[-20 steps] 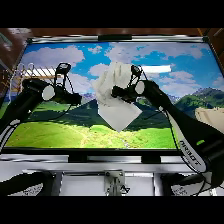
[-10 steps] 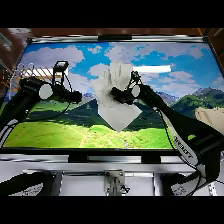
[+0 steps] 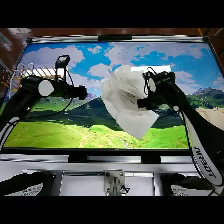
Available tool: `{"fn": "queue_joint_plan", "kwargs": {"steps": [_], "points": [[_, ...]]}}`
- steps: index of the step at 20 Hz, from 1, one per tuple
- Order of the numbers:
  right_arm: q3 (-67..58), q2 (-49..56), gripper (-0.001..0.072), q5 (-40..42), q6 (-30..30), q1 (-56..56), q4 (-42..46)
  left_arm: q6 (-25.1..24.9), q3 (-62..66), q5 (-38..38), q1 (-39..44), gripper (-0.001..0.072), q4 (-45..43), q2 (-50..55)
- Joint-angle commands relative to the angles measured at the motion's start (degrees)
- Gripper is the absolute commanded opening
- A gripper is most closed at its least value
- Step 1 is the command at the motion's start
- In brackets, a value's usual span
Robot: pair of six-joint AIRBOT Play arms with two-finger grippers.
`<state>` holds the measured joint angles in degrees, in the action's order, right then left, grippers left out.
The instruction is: Fold the shirts.
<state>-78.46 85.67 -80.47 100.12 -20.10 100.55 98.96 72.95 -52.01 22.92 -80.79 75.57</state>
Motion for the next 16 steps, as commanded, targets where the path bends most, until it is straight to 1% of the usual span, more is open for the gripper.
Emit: {"fn": "queue_joint_plan", "kwargs": {"steps": [1,3,4,5,8,11,14,16], "points": [[0.0,-2.7,0.0089,-9.4,-4.9,0.6,8.0,-6.4,0.1,3.5,0.9,0.0554,9.7,2.7],[0.2,-4.0,0.0089,-10.5,-5.8,0.6,8.3,-9.4,0.3,6.1,1.6,0.056,16.5,4.8],[0.2,-4.7,0.0089,-10.9,-6.7,0.6,8.3,-11.5,0.3,7.9,1.8,0.0611,19.8,5.7],[0.2,-5.5,0.0089,-11.2,-7.6,0.6,8.2,-12.8,0.5,9.5,1.9,0.061,21.9,6.6],[0.2,-6.9,0.0089,-11.3,-8.3,0.6,5.8,-16.9,3.5,12.8,2.1,0.061,23.9,10.4],[0.2,-6.9,0.009,-9.8,-7.3,0.6,3.7,-17.5,9.6,14.1,2.1,0.061,23.9,15.6],[0.1,-6.9,0.009,-9.1,-6.0,0.6,3.5,-17.5,15.8,13.8,2.5,0.061,23.9,21.2],[0.1,-6.9,0.0091,-9.1,-5.6,0.6,3.3,-17.3,17.8,12.5,2.6,0.061,24.2,23.1]]}}
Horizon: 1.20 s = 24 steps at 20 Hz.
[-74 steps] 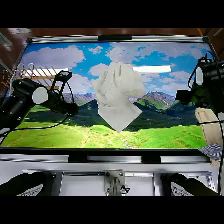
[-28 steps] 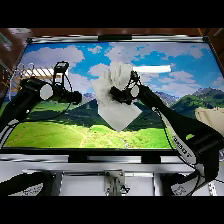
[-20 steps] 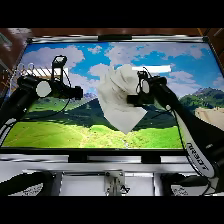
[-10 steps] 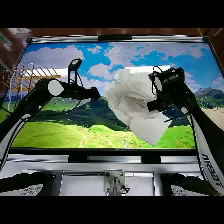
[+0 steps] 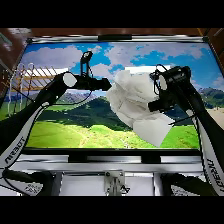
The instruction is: Fold the shirts.
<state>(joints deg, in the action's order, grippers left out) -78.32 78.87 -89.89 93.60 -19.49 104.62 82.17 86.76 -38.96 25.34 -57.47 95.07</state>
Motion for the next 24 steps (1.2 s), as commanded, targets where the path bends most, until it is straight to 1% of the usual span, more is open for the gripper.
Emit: {"fn": "queue_joint_plan", "kwargs": {"steps": [1,2,3,5,7,9,10,11,13,17,20,22,23,24], "points": [[0.0,-0.1,0.0117,0.4,1.7,0.0,-0.8,-0.5,4.1,-1.5,0.3,0.061,0.7,4.0],[0.0,-0.1,0.0242,0.4,3.8,0.0,-0.8,-0.6,4.1,-3.1,0.3,0.0609,0.7,4.0],[-0.1,-0.1,0.0676,0.4,5.7,0.1,-1.4,-0.6,4.1,-5.5,0.1,0.0609,0.5,4.0],[-0.7,-0.4,0.0672,-0.2,6.7,0.5,-3.3,-0.7,4.2,-11.4,-1.0,0.0609,0.5,3.7],[-1.8,-2.1,0.0672,1.0,8.4,0.9,-7.5,-0.8,4.2,-16.8,-3.1,0.0608,0.5,2.8],[-2.1,-3.5,0.0672,5.8,9.8,0.5,-12.4,-2.1,4.2,-19.7,-5.4,0.0601,0.5,1.2],[-2.1,-3.2,0.0672,8.0,10.4,0.3,-12.8,-2.1,4.2,-20.3,-6.4,0.0596,0.3,0.0],[-2.1,-2.2,0.0672,9.4,10.8,0.3,-12.6,-2.1,4.2,-20.8,-7.3,0.0596,0.3,-1.2],[-2.1,1.5,0.0672,9.4,10.4,0.4,-9.9,-2.1,4.2,-22.2,-8.6,0.0596,0.3,-3.5],[-2.1,9.7,0.0672,8.9,7.0,0.4,-9.2,-2.2,4.2,-25.2,-9.0,0.0596,0.3,-7.2],[-2.1,12.9,0.0672,6.0,6.5,0.4,-5.0,-2.2,4.2,-26.6,-9.0,0.0596,0.3,-8.3],[-2.1,13.0,0.0664,4.6,6.2,0.4,0.0,-2.2,4.2,-26.7,-9.0,0.0596,0.3,-8.5],[-2.1,13.1,0.0563,5.1,6.6,0.4,2.1,-2.2,4.2,-26.7,-9.0,0.0596,0.3,-8.5],[-2.1,13.2,0.0486,6.0,7.1,0.4,3.0,-2.2,4.2,-26.7,-9.0,0.0596,0.3,-8.5]]}}
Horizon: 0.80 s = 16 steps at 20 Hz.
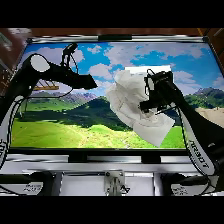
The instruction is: Fold the shirts.
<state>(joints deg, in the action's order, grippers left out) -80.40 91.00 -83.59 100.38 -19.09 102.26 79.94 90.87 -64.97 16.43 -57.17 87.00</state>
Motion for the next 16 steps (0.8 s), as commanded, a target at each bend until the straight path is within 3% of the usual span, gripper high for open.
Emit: {"fn": "queue_joint_plan", "kwargs": {"steps": [1,3,4,6,9,11,16], "points": [[-0.1,1.3,0.0426,0.6,0.9,0.1,5.4,0.0,0.0,-0.7,-0.1,0.0596,0.0,-0.5],[-0.1,1.6,0.0119,2.3,2.3,0.1,6.3,0.0,0.0,-0.7,-0.1,0.0596,0.0,-0.5],[-0.3,1.4,0.009,2.2,2.6,0.1,6.7,0.0,0.0,-0.7,-0.1,0.0596,0.0,-0.5],[-2.3,-0.5,0.0089,1.8,0.5,0.1,7.0,-0.6,0.1,-0.8,-0.3,0.0597,0.0,-0.8],[-11.1,-6.4,0.0089,2.4,-7.4,0.0,4.4,-2.9,0.2,-1.1,-0.3,0.0612,0.1,-2.4],[-18.3,-10.4,0.0089,1.5,-11.5,-0.1,-0.2,-4.2,1.0,-3.2,-0.3,0.0718,0.2,-3.3],[-26.9,-14.8,0.0089,-9.1,-11.6,-0.1,-9.6,-9.2,1.2,-5.6,0.4,0.072,0.2,-4.1]]}}
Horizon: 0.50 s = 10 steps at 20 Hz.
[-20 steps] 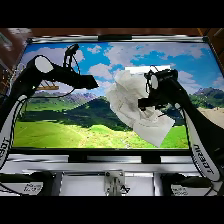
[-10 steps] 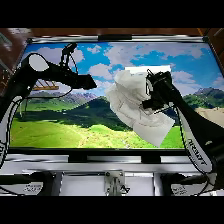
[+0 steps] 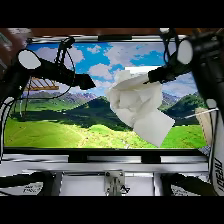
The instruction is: Fold the shirts.
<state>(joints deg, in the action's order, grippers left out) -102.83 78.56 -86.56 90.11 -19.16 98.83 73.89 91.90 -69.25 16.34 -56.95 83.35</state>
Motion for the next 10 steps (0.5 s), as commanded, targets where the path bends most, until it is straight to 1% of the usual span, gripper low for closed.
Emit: {"fn": "queue_joint_plan", "kwargs": {"steps": [1,5,6,8,10], "points": [[-4.4,-2.5,0.0089,-8.5,-1.1,0.0,-8.2,-4.5,0.2,-1.3,1.2,0.072,0.0,-0.4],[-4.4,-2.5,0.0089,-13.0,-0.5,0.0,-14.6,-11.7,-0.2,-0.5,5.2,0.072,0.0,-0.3],[-4.4,-2.5,0.0089,-14.6,-0.5,0.0,-16.2,-12.0,-0.8,1.4,5.9,0.072,0.0,-0.3],[-4.4,-2.5,0.009,-17.6,1.0,0.0,-18.4,-13.8,-2.7,7.5,7.4,0.072,0.0,0.0],[-4.4,-2.5,0.0089,-18.9,2.1,0.0,-19.6,-14.7,-3.5,12.1,9.5,0.072,0.0,1.5]]}}
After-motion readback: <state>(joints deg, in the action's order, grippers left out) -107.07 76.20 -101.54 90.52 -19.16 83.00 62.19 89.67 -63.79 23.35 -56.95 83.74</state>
